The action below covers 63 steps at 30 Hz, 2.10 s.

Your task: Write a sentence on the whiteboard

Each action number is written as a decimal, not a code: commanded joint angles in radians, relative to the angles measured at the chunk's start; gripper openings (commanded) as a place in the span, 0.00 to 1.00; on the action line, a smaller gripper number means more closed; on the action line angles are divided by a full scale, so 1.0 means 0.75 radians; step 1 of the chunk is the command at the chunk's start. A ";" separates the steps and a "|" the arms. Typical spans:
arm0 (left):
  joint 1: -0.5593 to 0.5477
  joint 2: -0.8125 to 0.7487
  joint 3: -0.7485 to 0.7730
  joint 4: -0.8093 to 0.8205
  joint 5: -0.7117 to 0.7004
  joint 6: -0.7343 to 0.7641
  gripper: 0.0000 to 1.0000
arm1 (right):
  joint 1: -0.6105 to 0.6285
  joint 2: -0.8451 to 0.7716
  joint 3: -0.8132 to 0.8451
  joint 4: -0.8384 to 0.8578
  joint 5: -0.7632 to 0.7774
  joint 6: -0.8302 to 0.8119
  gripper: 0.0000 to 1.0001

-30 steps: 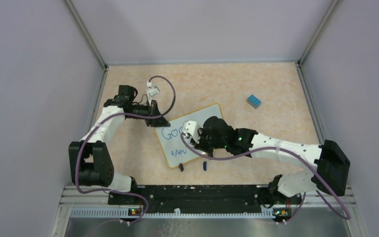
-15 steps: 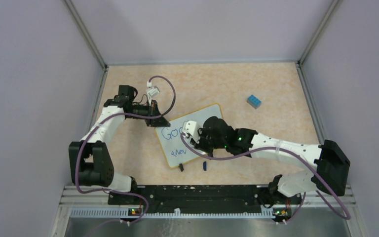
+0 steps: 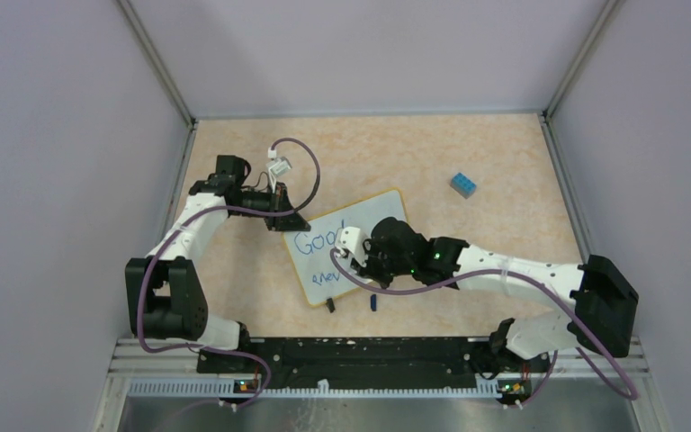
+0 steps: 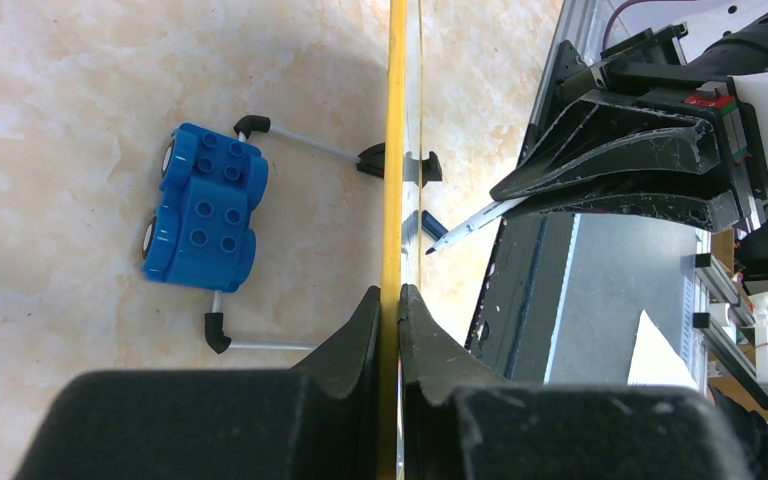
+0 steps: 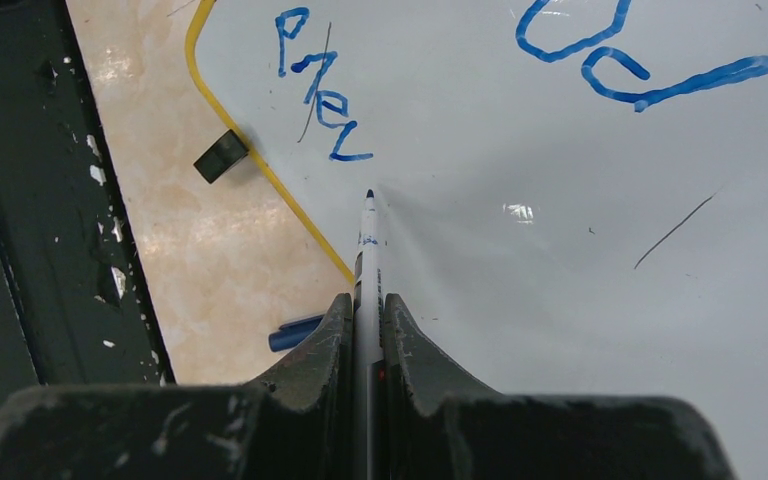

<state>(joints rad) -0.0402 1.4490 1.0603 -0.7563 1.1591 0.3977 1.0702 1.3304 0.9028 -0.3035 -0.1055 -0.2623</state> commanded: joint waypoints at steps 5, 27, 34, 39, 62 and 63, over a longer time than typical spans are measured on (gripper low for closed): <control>0.005 0.013 0.015 0.020 -0.104 0.020 0.00 | -0.012 -0.006 0.035 0.059 0.055 0.008 0.00; 0.004 0.018 0.016 0.014 -0.106 0.030 0.00 | -0.008 0.084 0.100 0.086 0.046 0.018 0.00; 0.005 0.020 0.015 0.014 -0.105 0.031 0.00 | 0.000 0.091 0.071 0.059 0.032 0.005 0.00; 0.004 0.020 0.014 0.016 -0.105 0.030 0.00 | -0.001 0.062 0.047 0.041 0.030 0.004 0.00; 0.005 0.015 0.016 0.015 -0.108 0.020 0.00 | -0.019 -0.008 0.012 0.035 0.084 0.004 0.00; 0.005 0.014 0.016 0.016 -0.109 0.020 0.00 | -0.024 -0.009 0.014 0.039 0.089 0.006 0.00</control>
<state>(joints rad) -0.0402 1.4494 1.0603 -0.7563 1.1584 0.3981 1.0702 1.3605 0.9085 -0.2928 -0.0875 -0.2535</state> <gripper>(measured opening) 0.114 0.100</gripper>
